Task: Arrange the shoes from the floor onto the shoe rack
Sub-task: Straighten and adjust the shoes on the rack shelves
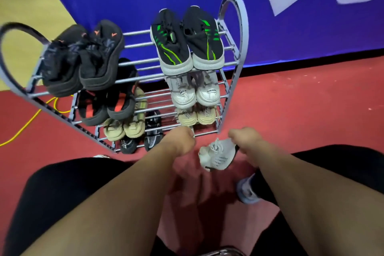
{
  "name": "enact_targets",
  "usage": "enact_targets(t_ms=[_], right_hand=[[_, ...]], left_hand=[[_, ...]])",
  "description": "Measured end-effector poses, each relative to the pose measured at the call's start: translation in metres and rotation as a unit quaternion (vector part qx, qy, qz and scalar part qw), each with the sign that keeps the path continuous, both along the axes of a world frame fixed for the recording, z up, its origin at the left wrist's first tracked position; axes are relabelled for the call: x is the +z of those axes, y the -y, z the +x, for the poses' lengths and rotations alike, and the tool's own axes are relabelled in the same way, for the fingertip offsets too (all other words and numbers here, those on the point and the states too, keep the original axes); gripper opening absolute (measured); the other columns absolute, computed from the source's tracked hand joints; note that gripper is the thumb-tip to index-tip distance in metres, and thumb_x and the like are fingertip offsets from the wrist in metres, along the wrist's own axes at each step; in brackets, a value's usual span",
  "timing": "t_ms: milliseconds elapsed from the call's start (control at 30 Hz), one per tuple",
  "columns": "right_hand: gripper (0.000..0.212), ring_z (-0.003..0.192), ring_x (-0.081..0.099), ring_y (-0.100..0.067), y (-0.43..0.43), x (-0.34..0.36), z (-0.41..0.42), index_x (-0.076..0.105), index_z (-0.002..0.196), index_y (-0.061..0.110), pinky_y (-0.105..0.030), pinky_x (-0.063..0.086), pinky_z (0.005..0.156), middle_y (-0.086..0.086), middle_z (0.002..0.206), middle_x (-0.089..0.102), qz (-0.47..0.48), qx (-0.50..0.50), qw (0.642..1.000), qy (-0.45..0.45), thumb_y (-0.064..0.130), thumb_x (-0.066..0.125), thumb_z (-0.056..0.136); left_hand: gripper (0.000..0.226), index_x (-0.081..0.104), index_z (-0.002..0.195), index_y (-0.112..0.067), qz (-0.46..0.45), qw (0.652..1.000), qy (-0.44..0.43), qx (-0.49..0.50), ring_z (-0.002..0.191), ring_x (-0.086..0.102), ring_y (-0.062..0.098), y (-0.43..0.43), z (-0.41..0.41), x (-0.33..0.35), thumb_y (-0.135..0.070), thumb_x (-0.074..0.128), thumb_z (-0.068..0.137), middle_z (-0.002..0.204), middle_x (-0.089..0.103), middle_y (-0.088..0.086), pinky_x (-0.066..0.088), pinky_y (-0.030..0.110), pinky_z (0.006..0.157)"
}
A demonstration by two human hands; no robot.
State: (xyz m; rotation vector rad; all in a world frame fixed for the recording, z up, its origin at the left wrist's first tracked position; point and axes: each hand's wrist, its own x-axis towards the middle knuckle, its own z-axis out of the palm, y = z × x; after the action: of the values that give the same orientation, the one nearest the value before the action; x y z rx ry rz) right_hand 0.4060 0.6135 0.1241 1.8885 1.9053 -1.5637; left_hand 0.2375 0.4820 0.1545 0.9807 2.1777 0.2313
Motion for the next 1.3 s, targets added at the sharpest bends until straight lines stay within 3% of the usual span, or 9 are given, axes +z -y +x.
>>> enact_targets(t_ms=[167,300,400,600,733,967,1100,1200,1300], right_hand=[[0.021,0.068,0.051,-0.024,0.002,0.057,0.016,0.058,0.068,0.016,-0.034,0.045,0.064,-0.003,0.07,0.055,0.06,0.086,0.994,-0.022,0.028,0.063,0.085],[0.028,0.055,0.039,-0.022,0.006,0.098,0.02,0.047,0.053,0.015,-0.037,0.035,0.055,-0.001,0.054,0.044,0.117,0.138,0.981,-0.063,0.033,0.055,0.073],[0.025,0.041,0.029,-0.018,0.006,0.121,0.023,0.043,0.051,0.011,-0.028,0.022,0.043,-0.003,0.047,0.035,0.143,0.155,0.972,-0.105,0.025,0.051,0.07],[0.031,0.05,0.028,-0.02,0.0,0.143,0.028,0.044,0.055,0.018,-0.03,0.022,0.048,-0.003,0.059,0.035,0.142,0.04,0.978,-0.15,0.011,0.058,0.082],[0.018,0.051,0.026,-0.017,-0.003,0.147,0.035,0.041,0.076,0.015,-0.029,0.021,0.046,-0.004,0.063,0.035,0.112,-0.005,0.977,-0.181,0.013,0.06,0.079],[0.026,0.05,0.023,-0.018,-0.006,0.152,0.049,0.037,0.067,0.021,-0.031,0.019,0.05,0.002,0.054,0.033,0.09,-0.047,0.97,-0.219,0.016,0.06,0.078],[0.026,0.055,0.037,-0.02,-0.002,0.146,0.052,0.054,0.058,0.016,-0.031,0.029,0.056,-0.001,0.058,0.047,0.104,-0.089,0.969,-0.206,0.023,0.059,0.083],[0.017,0.073,0.055,-0.024,0.007,0.135,0.048,0.071,0.082,0.013,-0.035,0.044,0.069,-0.008,0.084,0.065,0.061,-0.091,0.972,-0.209,0.023,0.06,0.09],[0.012,0.057,0.058,-0.018,0.02,0.119,0.042,0.066,0.097,0.009,-0.027,0.049,0.053,-0.007,0.077,0.063,-0.022,-0.066,0.981,-0.18,0.016,0.057,0.098]], left_hand=[[0.016,0.066,0.091,-0.012,0.04,0.997,0.045,0.045,0.078,0.059,0.022,0.012,0.021,0.026,-0.021,0.071,0.08,0.088,0.068,0.005,0.049,0.032,0.072],[0.069,0.05,0.13,-0.016,0.042,0.988,0.123,0.08,0.069,0.066,0.013,0.027,0.032,0.048,-0.021,0.083,0.07,0.091,0.068,-0.001,0.054,0.025,0.059],[0.092,0.05,0.137,-0.014,0.044,0.982,0.148,0.108,0.09,0.072,0.02,0.039,0.031,0.055,-0.03,0.087,0.055,0.108,0.07,0.002,0.062,0.035,0.078],[0.069,0.06,0.128,-0.013,0.036,0.962,0.227,0.149,0.075,0.068,0.016,0.058,0.02,0.068,-0.025,0.092,0.068,0.102,0.071,0.006,0.054,0.023,0.058],[0.058,0.073,0.117,-0.003,-0.027,0.948,0.283,0.146,0.11,0.071,0.034,0.063,0.026,0.075,-0.033,0.086,0.069,0.112,0.076,0.015,0.054,0.048,0.102],[0.057,0.068,0.127,0.001,-0.049,0.9,0.413,0.13,0.107,0.067,0.03,0.061,0.037,0.087,-0.022,0.082,0.077,0.125,0.07,0.018,0.045,0.046,0.112],[0.045,0.075,0.118,-0.003,-0.037,0.871,0.475,0.117,0.117,0.066,0.032,0.06,0.04,0.093,-0.016,0.083,0.076,0.125,0.07,0.017,0.047,0.045,0.11],[0.025,0.079,0.104,-0.003,-0.031,0.852,0.506,0.131,0.092,0.074,0.026,0.063,0.043,0.091,-0.012,0.077,0.081,0.106,0.076,0.015,0.055,0.039,0.097],[0.023,0.077,0.107,-0.002,-0.038,0.843,0.514,0.155,0.086,0.074,0.024,0.064,0.043,0.079,-0.011,0.072,0.086,0.106,0.073,0.015,0.058,0.035,0.085]])
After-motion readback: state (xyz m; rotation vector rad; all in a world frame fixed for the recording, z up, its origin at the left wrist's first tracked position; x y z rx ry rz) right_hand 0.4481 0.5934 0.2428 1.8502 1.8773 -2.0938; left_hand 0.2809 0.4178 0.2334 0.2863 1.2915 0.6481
